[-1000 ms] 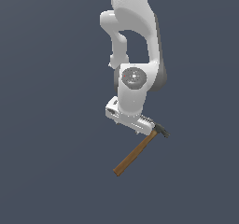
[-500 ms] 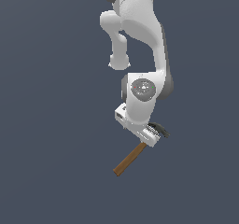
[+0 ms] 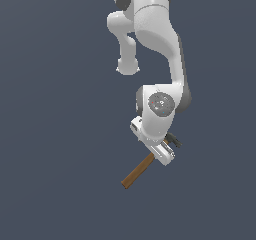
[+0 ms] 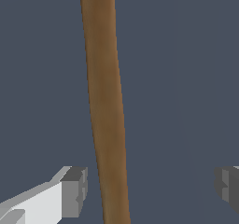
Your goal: Pick up the object and move it to a goal position.
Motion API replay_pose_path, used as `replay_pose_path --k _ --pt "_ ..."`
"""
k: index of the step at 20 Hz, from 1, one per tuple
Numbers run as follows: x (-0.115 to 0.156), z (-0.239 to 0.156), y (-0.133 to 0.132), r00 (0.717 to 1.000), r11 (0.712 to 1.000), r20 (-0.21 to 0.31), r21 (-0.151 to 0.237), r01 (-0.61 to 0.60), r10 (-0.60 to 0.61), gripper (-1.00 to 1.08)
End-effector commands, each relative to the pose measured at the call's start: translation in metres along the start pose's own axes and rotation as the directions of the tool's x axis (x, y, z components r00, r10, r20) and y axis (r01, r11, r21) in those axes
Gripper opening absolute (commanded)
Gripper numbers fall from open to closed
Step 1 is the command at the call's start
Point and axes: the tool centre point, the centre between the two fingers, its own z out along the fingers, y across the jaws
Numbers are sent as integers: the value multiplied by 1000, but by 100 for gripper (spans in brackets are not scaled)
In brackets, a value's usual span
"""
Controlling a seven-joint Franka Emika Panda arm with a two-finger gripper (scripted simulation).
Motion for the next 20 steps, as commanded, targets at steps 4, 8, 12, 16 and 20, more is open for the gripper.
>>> replay_pose_path --k 4,8,12,16,20 --pt "-3 5 -6 999 999 0 2 -49 49 100" --pt "-3 6 -8 998 998 0 2 -59 59 100" --pt "-4 9 -7 999 999 0 2 -54 54 100" --pt "-4 25 -7 998 998 0 2 -56 56 100" --pt "-4 47 -6 998 998 0 2 -58 58 100"
